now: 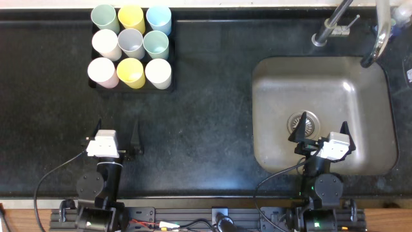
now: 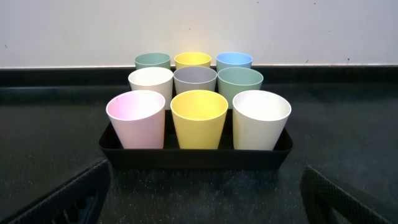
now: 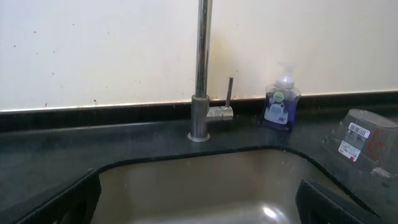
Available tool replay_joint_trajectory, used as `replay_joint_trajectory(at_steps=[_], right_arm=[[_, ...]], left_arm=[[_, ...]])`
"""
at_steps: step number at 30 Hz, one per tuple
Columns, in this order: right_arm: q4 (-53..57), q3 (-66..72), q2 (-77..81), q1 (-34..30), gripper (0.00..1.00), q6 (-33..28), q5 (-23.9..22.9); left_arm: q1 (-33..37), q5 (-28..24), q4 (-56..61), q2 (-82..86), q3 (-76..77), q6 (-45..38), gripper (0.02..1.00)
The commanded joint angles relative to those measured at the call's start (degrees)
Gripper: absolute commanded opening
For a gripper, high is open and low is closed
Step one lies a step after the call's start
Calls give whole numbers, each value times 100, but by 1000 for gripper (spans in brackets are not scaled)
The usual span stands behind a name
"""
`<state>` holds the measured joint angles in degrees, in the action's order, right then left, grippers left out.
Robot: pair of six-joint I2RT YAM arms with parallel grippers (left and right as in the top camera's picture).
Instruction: Store Cups
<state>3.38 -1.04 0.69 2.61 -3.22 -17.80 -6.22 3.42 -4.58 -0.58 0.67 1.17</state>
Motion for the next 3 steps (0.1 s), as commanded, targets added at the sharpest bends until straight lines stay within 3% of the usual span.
replay_joint_trajectory(at_steps=[1,3], right_arm=[[-57,79,-48,-31,996,-17,33],[-57,79,-48,-31,996,-17,33]], left_arm=[[11,-35,9,46,-22,20,998],[11,-35,9,46,-22,20,996]])
